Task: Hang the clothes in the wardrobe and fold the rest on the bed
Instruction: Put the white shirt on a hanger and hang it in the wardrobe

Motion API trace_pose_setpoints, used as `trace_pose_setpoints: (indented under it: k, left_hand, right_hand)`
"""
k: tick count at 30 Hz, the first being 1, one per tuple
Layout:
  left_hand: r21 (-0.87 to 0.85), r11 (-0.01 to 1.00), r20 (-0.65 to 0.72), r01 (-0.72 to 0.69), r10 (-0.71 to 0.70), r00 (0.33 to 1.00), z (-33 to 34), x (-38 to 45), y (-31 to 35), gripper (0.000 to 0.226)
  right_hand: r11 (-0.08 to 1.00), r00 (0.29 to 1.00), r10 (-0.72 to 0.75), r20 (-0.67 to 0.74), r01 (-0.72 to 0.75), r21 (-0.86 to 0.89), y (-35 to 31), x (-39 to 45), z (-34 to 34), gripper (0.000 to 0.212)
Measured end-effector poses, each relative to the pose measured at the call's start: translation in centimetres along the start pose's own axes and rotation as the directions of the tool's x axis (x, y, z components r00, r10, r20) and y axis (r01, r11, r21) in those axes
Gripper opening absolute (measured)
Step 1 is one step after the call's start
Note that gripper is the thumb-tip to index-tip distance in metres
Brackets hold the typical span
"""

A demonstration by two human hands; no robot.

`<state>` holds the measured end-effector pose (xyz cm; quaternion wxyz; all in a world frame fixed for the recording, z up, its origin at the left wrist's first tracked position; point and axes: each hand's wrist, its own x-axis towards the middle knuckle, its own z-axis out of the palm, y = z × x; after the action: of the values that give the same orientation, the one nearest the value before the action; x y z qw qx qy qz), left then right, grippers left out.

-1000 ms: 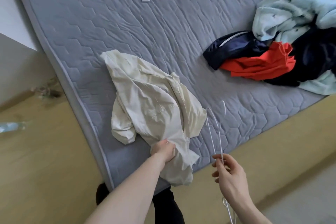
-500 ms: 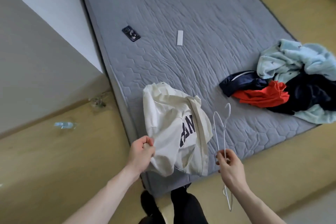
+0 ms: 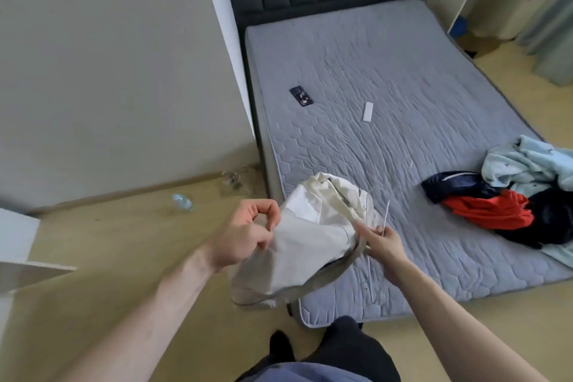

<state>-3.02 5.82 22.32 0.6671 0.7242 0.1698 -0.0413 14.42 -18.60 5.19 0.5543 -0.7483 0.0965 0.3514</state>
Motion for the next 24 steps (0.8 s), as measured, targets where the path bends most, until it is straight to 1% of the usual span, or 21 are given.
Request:
trace_pose_setpoints:
  k: [1, 2, 4, 6, 7, 8, 12, 14, 16, 17, 18, 19, 21, 23, 24]
  left_hand:
    - [0.005, 1.000, -0.003, -0.002, 0.002, 1.000, -0.8, -1.1, 0.1, 0.031]
    - [0.010, 1.000, -0.007, -0.002, 0.002, 1.000, -1.6, -2.3, 0.1, 0.032]
    - [0.020, 1.000, -0.017, -0.008, 0.008, 1.000, -3.0, -4.3, 0.4, 0.032]
    - [0.032, 0.999, -0.021, -0.021, 0.022, 1.000, -4.0, -6.2, 0.9, 0.030]
    - [0.039, 0.999, -0.021, -0.032, 0.032, 0.999, -4.4, -7.0, 1.2, 0.030]
    - [0.043, 0.998, -0.025, -0.044, 0.045, 0.999, -4.7, -7.7, 1.6, 0.030]
    - [0.055, 0.994, -0.098, -0.090, 0.095, 0.991, -6.5, -9.7, 3.2, 0.030]
    - [0.115, 0.991, -0.150, -0.072, 0.089, 0.985, -8.3, -10.3, 3.1, 0.028]
    - [0.270, 0.963, -0.244, 0.002, 0.066, 0.968, -10.6, -10.8, 2.1, 0.022]
    - [0.360, 0.931, -0.305, 0.062, 0.055, 0.951, -11.7, -11.1, 1.1, 0.021]
    - [0.431, 0.892, -0.369, 0.131, 0.042, 0.929, -12.6, -11.3, 0.0, 0.022]
    - [0.478, 0.855, -0.432, 0.201, 0.030, 0.901, -13.4, -11.5, -1.2, 0.024]
    - [0.531, 0.784, -0.525, 0.322, 0.005, 0.851, -14.2, -12.0, -3.4, 0.027]
    - [0.616, 0.673, -0.547, 0.410, -0.010, 0.837, -14.1, -12.8, -4.9, 0.017]
    - [0.651, 0.631, -0.543, 0.423, -0.002, 0.839, -13.6, -13.2, -5.1, 0.016]
  right_hand:
    - [0.999, 0.999, 0.029, 0.040, -0.029, 0.012, 0.1, -0.6, 1.1, 0.048]
    - [0.999, 0.997, 0.042, 0.069, -0.041, -0.012, 0.3, -1.3, 2.2, 0.049]
    - [0.990, 0.996, 0.024, 0.091, -0.011, -0.138, 0.7, -2.3, 4.1, 0.046]
    - [0.960, 0.997, -0.022, 0.077, 0.043, -0.277, 0.5, -3.3, 5.5, 0.042]
    - [0.949, 0.997, -0.034, 0.065, 0.053, -0.310, 0.3, -3.7, 6.2, 0.040]
    - [0.948, 0.997, -0.030, 0.070, 0.051, -0.314, 0.0, -3.9, 6.8, 0.036]
    - [0.944, 0.978, 0.024, 0.205, 0.046, -0.328, -1.1, -4.8, 9.7, 0.023]
    - [0.970, 0.972, -0.027, 0.233, 0.081, -0.227, -2.6, -6.3, 10.8, 0.023]
    - [0.985, 0.964, -0.120, 0.237, 0.146, -0.096, -5.0, -8.3, 11.6, 0.014]
    - [0.983, 0.957, -0.162, 0.240, 0.178, -0.044, -6.2, -9.3, 11.8, 0.017]
    - [0.977, 0.946, -0.206, 0.249, 0.214, -0.006, -7.5, -10.3, 12.1, 0.027]
    - [0.967, 0.930, -0.250, 0.268, 0.253, 0.026, -8.6, -11.3, 12.3, 0.035]
    - [0.947, 0.895, -0.319, 0.312, 0.310, 0.079, -10.7, -13.7, 13.0, 0.039]
    - [0.928, 0.867, -0.374, 0.330, 0.348, 0.136, -12.3, -16.0, 13.7, 0.042]
    - [0.919, 0.857, -0.394, 0.333, 0.358, 0.168, -13.0, -17.0, 14.0, 0.040]
